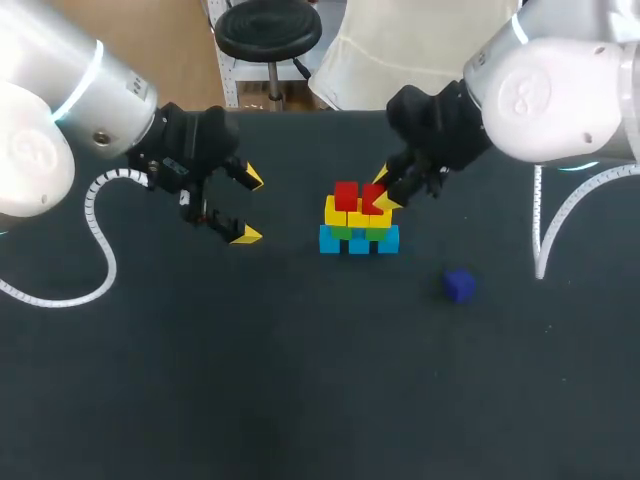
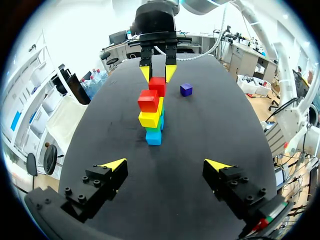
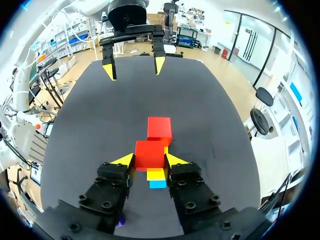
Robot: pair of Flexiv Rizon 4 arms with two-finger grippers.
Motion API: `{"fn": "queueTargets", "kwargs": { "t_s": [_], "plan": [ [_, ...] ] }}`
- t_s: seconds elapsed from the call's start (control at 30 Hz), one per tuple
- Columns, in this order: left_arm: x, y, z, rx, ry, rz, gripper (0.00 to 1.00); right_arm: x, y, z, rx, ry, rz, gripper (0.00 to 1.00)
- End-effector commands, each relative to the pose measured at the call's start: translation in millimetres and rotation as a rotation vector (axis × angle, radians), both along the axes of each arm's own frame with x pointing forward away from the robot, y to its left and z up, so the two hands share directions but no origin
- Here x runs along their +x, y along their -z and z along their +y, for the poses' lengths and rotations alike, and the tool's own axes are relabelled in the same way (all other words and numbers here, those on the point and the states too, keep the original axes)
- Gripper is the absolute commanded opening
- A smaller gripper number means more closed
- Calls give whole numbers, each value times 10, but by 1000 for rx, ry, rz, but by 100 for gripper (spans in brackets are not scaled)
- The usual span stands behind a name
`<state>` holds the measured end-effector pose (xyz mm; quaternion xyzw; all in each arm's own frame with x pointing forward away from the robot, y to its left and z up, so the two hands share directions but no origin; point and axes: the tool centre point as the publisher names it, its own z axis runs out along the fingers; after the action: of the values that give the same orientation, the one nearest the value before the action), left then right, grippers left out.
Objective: Place the blue cubes, place green cubes on the blue cubes, place the yellow cubes on the green cubes, then place the red cubes on the yellow cubes, and place purple cube on the red cubes.
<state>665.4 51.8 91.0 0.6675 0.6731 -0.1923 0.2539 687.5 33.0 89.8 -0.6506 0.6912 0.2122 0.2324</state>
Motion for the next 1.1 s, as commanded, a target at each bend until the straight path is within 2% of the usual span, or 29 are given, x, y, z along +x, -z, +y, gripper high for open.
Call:
{"fn": "queueTargets", "kwargs": {
  "t_s": [0.03, 1.0, 1.1],
  "plan": [
    [4, 6, 8, -1, 2, -1, 100, 51, 14, 16, 4, -6, 6, 0],
    [4, 6, 8, -1, 2, -1, 100, 95, 37, 50, 8, -18, 16, 0],
    [4, 6, 8, -1, 2, -1, 100, 96, 37, 50, 9, -18, 15, 5]
  ]
}}
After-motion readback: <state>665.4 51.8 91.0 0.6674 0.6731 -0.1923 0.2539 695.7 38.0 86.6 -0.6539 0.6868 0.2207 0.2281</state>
